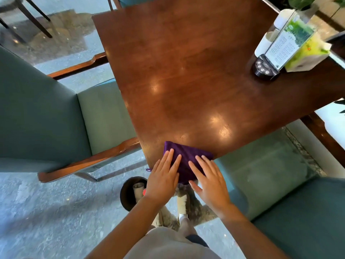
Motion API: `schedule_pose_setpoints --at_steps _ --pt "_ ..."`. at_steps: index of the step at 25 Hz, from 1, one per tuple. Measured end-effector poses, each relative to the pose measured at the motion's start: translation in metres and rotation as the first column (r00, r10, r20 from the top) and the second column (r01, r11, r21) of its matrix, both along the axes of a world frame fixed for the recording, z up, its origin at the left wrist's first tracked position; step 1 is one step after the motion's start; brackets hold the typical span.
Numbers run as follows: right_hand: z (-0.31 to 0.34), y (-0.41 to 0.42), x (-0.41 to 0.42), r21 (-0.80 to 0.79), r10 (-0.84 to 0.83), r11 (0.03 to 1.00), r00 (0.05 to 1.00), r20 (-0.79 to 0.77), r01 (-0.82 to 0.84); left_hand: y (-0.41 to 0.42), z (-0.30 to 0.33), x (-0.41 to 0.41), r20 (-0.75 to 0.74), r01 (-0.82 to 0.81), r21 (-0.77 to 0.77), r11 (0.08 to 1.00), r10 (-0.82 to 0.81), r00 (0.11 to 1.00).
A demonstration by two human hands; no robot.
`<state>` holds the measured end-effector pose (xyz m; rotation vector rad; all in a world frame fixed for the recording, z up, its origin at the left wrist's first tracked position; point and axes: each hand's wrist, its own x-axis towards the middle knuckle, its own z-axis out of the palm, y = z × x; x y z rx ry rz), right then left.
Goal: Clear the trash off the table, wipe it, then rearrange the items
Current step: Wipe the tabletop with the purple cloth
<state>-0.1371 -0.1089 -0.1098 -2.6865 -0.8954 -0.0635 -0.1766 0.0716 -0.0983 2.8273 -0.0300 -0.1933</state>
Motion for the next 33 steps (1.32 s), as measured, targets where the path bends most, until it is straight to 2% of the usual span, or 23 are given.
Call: schedule_pose_setpoints --at_steps 6,9,13,18,20,25,33 --pt "0.008 0.015 -0.007 0.082 -0.026 0.996 0.998 0.053 0.021 0.005 0.011 -0.010 -0.010 0.031 0.002 1.000 -0.031 0.999" --pt "0.020 0.018 -0.013 0.093 0.001 0.996 1.000 0.024 -0.003 0.012 0.024 -0.014 -0.020 0.050 -0.015 0.999 -0.050 0.999" --pt "0.045 0.026 -0.015 0.111 -0.038 0.992 0.985 -0.171 0.057 0.025 0.048 -0.010 -0.037 0.050 -0.071 0.996 -0.052 0.998" --pt "0.087 0.040 0.007 0.038 0.010 0.999 0.894 -0.448 0.008 0.049 0.082 0.001 -0.198 -0.006 -0.154 0.988 -0.025 0.980" --pt "0.109 0.048 0.019 0.039 -0.004 0.999 0.900 -0.436 0.024 0.061 0.101 0.011 -0.176 -0.033 -0.228 0.973 -0.008 0.984" --pt "0.168 0.072 0.066 0.082 0.043 0.997 0.946 -0.321 -0.017 0.090 0.147 0.048 -0.016 -0.033 -0.353 0.935 0.029 0.999" --pt "0.212 0.093 0.170 0.073 0.150 0.988 0.964 -0.221 -0.137 0.095 0.190 0.126 0.095 -0.144 -0.296 0.944 0.179 0.979"
